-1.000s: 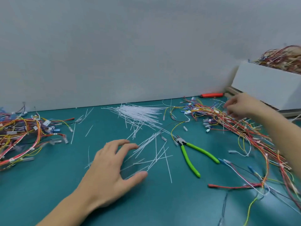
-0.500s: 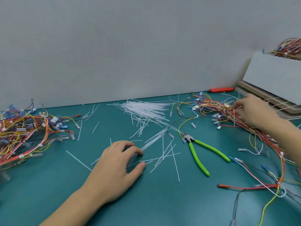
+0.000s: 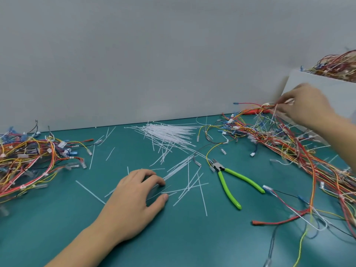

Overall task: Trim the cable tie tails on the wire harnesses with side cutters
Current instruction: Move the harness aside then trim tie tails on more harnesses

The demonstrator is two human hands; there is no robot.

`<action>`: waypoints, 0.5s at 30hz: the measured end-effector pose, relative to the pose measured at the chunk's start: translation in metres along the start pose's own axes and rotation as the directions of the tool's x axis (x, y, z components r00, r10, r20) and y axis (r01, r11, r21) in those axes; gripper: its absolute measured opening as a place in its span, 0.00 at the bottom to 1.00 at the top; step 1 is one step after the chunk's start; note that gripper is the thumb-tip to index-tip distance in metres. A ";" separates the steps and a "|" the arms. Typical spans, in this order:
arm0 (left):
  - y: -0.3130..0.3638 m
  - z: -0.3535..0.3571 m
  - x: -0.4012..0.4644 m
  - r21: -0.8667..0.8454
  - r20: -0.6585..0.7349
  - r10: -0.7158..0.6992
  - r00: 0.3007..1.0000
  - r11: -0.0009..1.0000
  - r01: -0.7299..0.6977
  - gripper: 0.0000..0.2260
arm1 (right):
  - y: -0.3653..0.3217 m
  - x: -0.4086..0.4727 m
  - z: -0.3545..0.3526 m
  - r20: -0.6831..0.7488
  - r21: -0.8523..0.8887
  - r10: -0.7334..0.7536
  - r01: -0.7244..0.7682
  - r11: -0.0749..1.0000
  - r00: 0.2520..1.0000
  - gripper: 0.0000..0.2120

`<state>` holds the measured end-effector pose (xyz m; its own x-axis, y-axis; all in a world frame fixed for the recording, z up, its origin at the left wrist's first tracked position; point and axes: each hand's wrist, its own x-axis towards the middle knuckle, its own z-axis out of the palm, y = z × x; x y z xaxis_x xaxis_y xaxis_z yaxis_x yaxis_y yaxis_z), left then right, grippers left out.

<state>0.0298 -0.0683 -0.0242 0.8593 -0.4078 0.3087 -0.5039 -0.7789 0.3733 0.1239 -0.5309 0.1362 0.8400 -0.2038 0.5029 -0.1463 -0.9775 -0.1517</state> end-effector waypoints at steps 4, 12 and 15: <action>-0.001 0.000 0.000 -0.001 0.004 -0.003 1.000 1.000 0.003 0.20 | -0.007 0.008 -0.012 -0.090 0.063 0.005 0.001 0.998 0.996 0.07; -0.002 0.001 0.000 0.006 0.007 0.002 1.000 1.000 -0.003 0.20 | -0.016 0.030 -0.044 -0.259 0.441 0.157 -0.028 0.897 0.953 0.05; -0.002 0.000 0.001 0.000 0.007 0.006 1.000 1.000 -0.006 0.20 | -0.018 0.043 -0.060 -0.279 0.395 0.136 -0.016 0.919 0.951 0.06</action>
<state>0.0312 -0.0672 -0.0243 0.8571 -0.4156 0.3045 -0.5086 -0.7767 0.3715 0.1309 -0.5257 0.2115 0.6328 -0.3418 0.6948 0.0587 -0.8736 -0.4832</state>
